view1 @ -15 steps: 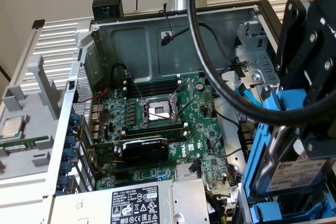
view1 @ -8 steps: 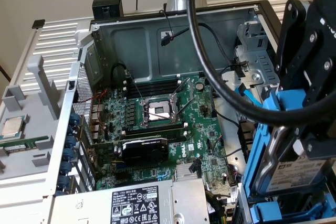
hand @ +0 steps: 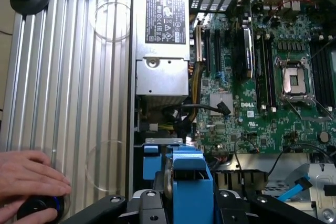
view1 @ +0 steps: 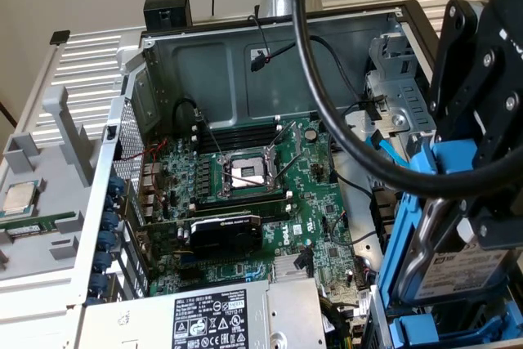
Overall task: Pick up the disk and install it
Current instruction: 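Insert the disk into the insertion slot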
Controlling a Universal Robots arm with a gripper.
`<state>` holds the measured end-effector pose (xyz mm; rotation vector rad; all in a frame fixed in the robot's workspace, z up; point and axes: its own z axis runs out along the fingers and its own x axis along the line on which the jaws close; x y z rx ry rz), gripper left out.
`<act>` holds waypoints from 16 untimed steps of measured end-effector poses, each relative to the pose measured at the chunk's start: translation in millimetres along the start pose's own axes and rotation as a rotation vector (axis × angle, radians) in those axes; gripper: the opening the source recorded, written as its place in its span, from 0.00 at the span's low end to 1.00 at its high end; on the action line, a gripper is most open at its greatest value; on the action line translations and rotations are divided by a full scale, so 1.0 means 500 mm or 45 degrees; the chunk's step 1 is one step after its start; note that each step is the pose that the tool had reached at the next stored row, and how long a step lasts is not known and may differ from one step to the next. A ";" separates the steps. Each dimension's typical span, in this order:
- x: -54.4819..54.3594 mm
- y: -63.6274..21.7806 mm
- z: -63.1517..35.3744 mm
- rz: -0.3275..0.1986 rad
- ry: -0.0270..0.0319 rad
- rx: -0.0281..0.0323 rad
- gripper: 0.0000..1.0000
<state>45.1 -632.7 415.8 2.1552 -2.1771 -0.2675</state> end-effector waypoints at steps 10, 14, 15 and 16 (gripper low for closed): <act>0.000 -0.001 0.001 0.000 -0.0001 0.0000 0.37; 0.000 -0.002 0.001 0.000 0.0001 0.0000 0.37; 0.000 -0.002 0.002 0.000 0.0000 0.0001 0.37; 0.001 -0.002 0.002 0.000 -0.0003 0.0000 0.37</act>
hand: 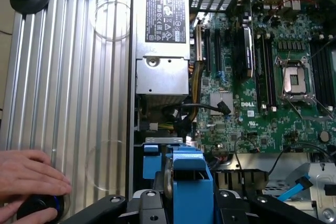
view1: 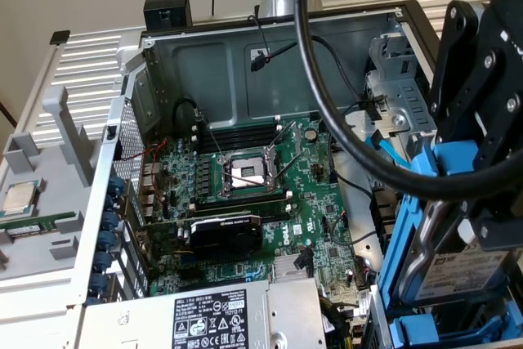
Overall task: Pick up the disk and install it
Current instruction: 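Insert the disk into the insertion slot, then insert the first disk wire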
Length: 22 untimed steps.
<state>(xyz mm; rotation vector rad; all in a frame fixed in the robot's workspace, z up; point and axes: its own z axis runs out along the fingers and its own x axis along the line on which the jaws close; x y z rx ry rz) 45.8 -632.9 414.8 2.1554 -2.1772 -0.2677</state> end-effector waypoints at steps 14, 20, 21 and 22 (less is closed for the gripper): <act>0.001 -0.002 0.008 0.000 0.0004 0.0000 0.37; 0.001 -0.002 0.008 0.000 0.0003 0.0000 0.37; 0.001 -0.002 0.008 0.000 0.0003 0.0000 0.37; 0.001 -0.002 0.008 0.000 0.0003 0.0000 0.37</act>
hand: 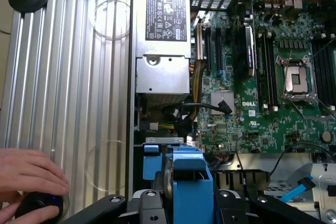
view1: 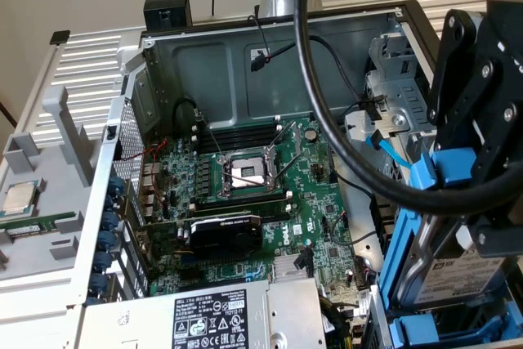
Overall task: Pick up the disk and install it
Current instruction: 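Insert the first disk wire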
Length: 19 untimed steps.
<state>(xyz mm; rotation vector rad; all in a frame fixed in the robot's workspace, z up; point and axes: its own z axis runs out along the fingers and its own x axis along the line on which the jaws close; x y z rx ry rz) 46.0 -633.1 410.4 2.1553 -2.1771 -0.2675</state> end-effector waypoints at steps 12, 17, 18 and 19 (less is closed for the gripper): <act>0.000 0.000 0.000 0.000 0.0001 0.0000 0.51; 0.000 0.000 0.000 0.000 0.0000 0.0000 0.51; 0.000 0.000 0.000 0.000 0.0000 0.0000 0.51; 0.000 0.000 0.000 0.000 0.0001 0.0000 0.51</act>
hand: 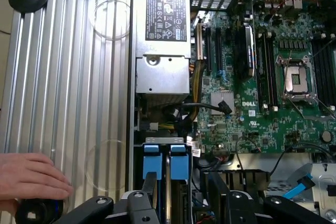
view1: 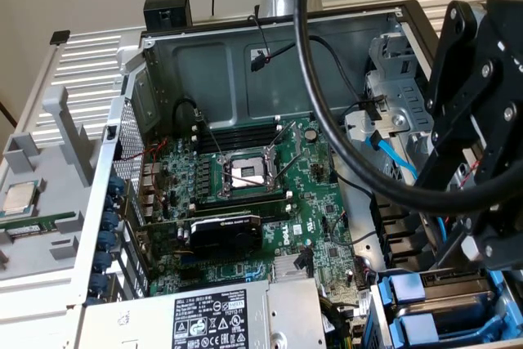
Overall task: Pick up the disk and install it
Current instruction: 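Insert the first disk wire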
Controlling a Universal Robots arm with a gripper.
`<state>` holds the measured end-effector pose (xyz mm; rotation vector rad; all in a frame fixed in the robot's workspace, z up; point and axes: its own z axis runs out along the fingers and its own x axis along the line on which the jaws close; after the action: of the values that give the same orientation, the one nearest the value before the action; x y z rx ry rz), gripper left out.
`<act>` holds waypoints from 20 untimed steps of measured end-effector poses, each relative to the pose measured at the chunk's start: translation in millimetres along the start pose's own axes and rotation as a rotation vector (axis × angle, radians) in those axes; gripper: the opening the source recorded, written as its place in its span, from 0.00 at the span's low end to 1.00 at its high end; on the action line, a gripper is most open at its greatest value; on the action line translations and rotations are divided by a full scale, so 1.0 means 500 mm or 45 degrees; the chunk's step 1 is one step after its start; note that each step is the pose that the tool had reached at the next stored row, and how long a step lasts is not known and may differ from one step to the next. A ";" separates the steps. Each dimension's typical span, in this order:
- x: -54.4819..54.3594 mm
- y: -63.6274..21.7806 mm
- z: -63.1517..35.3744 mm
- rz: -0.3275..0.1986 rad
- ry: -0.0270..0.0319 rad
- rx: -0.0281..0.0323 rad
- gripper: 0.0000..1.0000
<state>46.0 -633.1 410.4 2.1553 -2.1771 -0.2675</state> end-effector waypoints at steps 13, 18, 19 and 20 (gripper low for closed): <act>-0.011 0.000 -0.001 0.000 0.0000 0.0062 0.51; -0.037 0.002 -0.005 -0.006 -0.0003 0.0833 0.51; -0.042 0.002 -0.006 -0.008 -0.0003 0.1022 0.51; -0.047 0.002 -0.006 -0.009 -0.0004 0.1208 0.51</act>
<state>46.0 -610.0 415.3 2.2114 -2.2264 -0.1681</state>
